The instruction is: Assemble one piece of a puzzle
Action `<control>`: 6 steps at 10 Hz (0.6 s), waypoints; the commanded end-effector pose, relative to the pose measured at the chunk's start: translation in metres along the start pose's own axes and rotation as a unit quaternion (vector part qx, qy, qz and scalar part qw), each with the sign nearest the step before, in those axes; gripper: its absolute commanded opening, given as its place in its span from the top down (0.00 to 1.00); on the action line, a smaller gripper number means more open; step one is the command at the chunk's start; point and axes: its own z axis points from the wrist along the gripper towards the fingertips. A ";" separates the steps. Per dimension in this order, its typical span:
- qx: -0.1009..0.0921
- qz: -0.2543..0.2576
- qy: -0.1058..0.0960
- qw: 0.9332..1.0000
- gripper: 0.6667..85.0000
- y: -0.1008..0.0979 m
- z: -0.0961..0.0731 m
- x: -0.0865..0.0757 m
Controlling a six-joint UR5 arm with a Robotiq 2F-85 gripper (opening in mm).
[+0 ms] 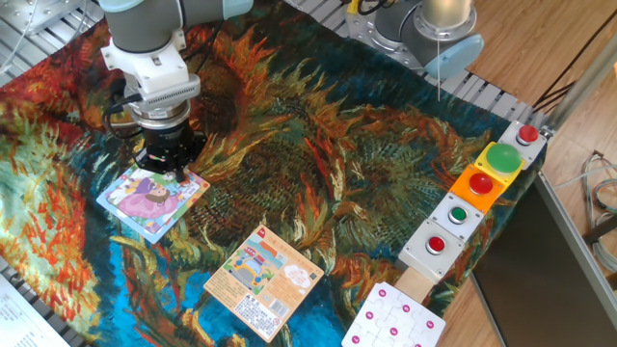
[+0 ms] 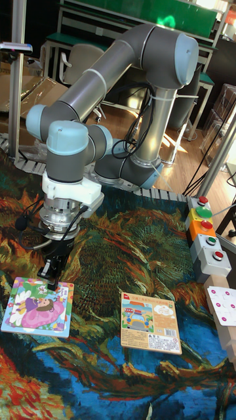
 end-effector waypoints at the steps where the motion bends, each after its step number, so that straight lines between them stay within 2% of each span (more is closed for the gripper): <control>1: 0.000 0.004 -0.006 1.000 0.99 -0.001 0.000 -0.003; 6: -0.001 0.003 -0.006 1.000 0.99 0.001 -0.001 -0.002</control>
